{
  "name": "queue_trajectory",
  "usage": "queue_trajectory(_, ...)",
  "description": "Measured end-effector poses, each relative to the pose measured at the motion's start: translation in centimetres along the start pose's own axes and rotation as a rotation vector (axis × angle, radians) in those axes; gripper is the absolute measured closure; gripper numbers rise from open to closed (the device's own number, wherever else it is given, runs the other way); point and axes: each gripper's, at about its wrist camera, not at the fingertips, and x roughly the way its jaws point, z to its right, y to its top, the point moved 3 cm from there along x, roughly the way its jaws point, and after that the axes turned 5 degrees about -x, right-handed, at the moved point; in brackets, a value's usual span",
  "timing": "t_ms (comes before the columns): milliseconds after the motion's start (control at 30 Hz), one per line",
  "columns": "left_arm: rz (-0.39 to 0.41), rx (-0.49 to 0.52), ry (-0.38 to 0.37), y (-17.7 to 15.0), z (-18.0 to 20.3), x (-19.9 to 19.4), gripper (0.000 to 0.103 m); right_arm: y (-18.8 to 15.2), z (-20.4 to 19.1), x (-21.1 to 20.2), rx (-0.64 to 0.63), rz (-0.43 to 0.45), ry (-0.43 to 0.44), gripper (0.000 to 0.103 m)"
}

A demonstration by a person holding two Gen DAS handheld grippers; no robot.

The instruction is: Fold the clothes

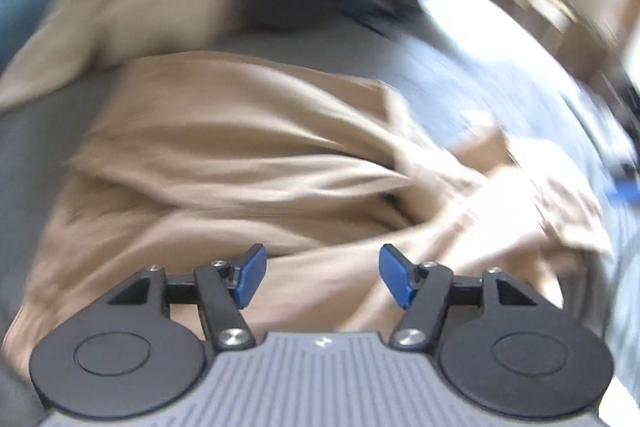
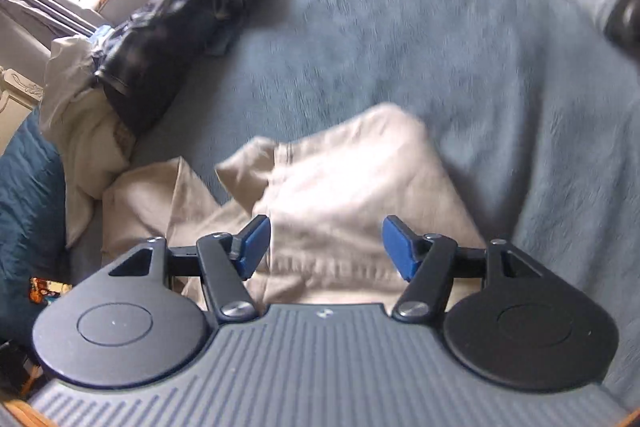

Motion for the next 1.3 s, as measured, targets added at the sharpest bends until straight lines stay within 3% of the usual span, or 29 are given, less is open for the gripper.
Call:
queue_trajectory(100, -0.029, 0.15, -0.011, -0.4, 3.6, 1.9, 0.036, -0.2, -1.5, 1.7, -0.077, -0.028, -0.007, 0.035)
queue_trajectory(200, -0.047, 0.235, 0.0, -0.9, 5.8, 3.5, 0.036, 0.4, -4.3, 3.8, -0.196, -0.046, -0.025, 0.026)
queue_trajectory(300, -0.058, 0.245, -0.003, -1.1, 6.5, 4.5, 0.037, 1.1, -6.5, 6.5, -0.307, -0.056, -0.069, 0.023)
queue_trajectory(433, -0.064, 0.231, -0.017, -1.3, 6.3, 4.7, 0.038, 1.7, -6.7, 10.3, -0.336, -0.125, -0.106, 0.023)
queue_trajectory(500, -0.059, 0.233, -0.025, -1.4, 6.1, 4.6, 0.042, 1.7, -6.3, 11.0, -0.349, -0.136, -0.128, 0.037)
queue_trajectory(567, -0.055, 0.234, -0.034, -1.5, 5.9, 4.5, 0.044, 1.8, -6.0, 10.6, -0.346, -0.121, -0.119, 0.077)
queue_trajectory(600, -0.054, 0.232, -0.037, -1.6, 5.9, 4.5, 0.045, 1.9, -5.7, 10.2, -0.341, -0.112, -0.124, 0.088)
queue_trajectory(700, -0.048, 0.229, -0.043, -1.6, 5.9, 4.6, 0.05, 2.2, -5.0, 8.6, -0.335, -0.064, -0.152, 0.094)
queue_trajectory(833, -0.031, 0.23, -0.043, -1.7, 6.0, 4.4, 0.053, 3.0, -3.9, 4.1, -0.291, 0.034, -0.163, 0.095)
queue_trajectory(1033, 0.002, 0.222, -0.038, -2.0, 5.9, 3.5, 0.053, 2.9, -1.7, -8.4, -0.229, 0.204, -0.17, 0.096)
queue_trajectory(1167, 0.034, 0.207, -0.03, -2.0, 5.9, 3.2, 0.052, 1.5, 0.7, -17.9, -0.139, 0.303, -0.168, 0.096)
queue_trajectory(1300, 0.044, 0.14, -0.082, -1.6, 5.3, 2.6, 0.049, -1.3, 2.2, -25.7, -0.057, 0.361, -0.151, 0.096)
